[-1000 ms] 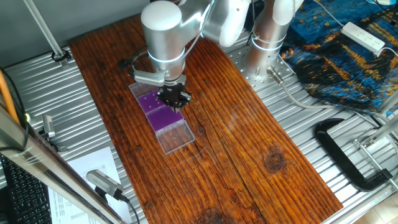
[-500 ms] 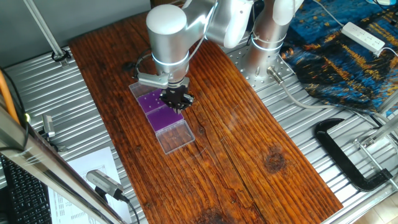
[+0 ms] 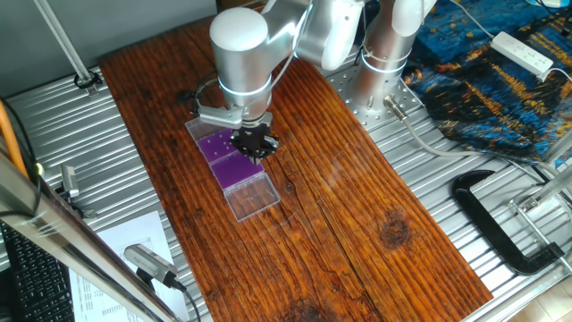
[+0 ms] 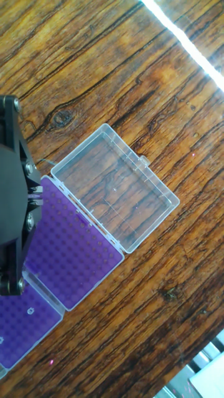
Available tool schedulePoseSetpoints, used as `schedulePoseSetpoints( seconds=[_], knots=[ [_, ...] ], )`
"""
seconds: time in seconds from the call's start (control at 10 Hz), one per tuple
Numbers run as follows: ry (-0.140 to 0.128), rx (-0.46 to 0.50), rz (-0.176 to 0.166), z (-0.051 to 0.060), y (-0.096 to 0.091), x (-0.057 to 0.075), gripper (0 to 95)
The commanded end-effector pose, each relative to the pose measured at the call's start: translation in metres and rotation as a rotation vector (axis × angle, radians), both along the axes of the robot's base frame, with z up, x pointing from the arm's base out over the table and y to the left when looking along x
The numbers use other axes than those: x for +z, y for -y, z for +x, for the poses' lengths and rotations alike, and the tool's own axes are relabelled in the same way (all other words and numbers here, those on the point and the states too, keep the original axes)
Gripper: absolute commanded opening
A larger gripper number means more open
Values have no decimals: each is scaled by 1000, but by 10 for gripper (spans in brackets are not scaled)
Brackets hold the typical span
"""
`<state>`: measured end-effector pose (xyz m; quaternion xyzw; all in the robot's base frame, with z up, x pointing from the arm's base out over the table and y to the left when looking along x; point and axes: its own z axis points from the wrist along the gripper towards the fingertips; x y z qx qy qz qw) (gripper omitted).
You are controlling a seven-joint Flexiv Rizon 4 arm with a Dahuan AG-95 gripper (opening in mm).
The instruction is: Transfer all small pipette tips from one holder to another
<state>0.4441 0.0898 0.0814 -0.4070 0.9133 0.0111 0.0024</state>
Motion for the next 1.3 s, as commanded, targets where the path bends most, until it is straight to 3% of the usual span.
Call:
schedulePoseSetpoints(
  seconds=[0.1, 1.3],
  knots=[
    [3, 2, 3, 0, 1, -2, 0],
    [2, -5, 9, -4, 1, -5, 0]
  ],
)
